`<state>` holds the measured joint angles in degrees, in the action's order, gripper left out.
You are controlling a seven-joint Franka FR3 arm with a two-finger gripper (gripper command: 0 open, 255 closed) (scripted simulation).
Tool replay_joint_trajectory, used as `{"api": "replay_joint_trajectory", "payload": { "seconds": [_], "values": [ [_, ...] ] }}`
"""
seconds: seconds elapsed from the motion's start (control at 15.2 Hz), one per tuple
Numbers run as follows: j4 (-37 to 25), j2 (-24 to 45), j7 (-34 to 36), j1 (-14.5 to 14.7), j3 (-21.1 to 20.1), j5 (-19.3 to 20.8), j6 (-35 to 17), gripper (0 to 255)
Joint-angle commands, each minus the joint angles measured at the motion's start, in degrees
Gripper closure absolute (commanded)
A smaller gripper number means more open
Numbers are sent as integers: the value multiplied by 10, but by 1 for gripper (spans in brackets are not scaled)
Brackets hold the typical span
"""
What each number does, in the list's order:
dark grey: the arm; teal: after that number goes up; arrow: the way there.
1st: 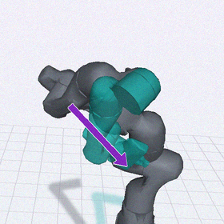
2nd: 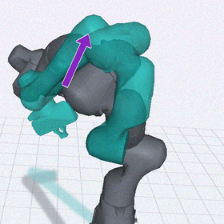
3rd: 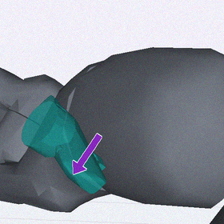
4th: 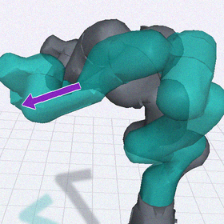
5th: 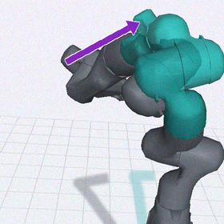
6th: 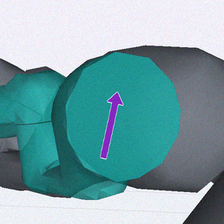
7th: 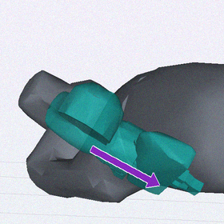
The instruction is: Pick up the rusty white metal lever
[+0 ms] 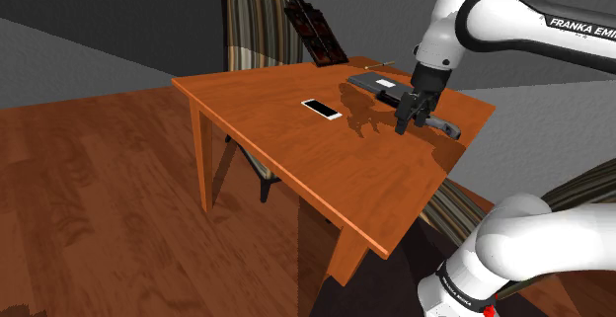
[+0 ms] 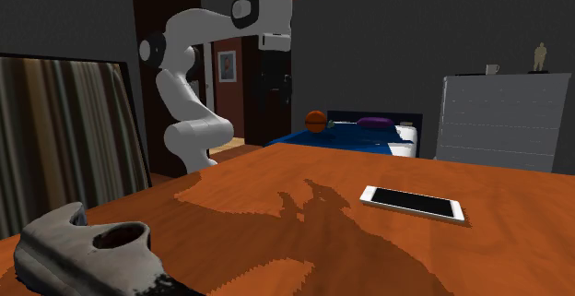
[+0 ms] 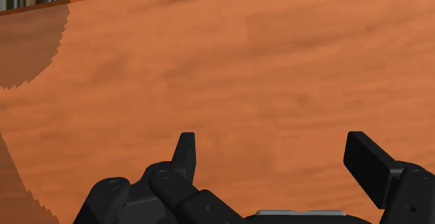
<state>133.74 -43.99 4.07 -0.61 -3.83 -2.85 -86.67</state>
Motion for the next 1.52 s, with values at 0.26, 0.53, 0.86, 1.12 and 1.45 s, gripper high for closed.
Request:
{"api": "replay_joint_trajectory", "payload": {
  "seconds": [0.26, 0.53, 0.86, 1.12, 1.45],
  "values": [
    [-6, 33, -52, -18, 45, 32, -28, 0],
    [-23, 77, -102, -33, 90, 58, -58, 0],
    [-60, 144, -165, -49, 143, 79, -92, 0],
    [-102, 206, -215, -59, 183, 84, -117, 0],
    [-169, 294, -281, -69, 231, 74, -140, 0]
  ]
}}
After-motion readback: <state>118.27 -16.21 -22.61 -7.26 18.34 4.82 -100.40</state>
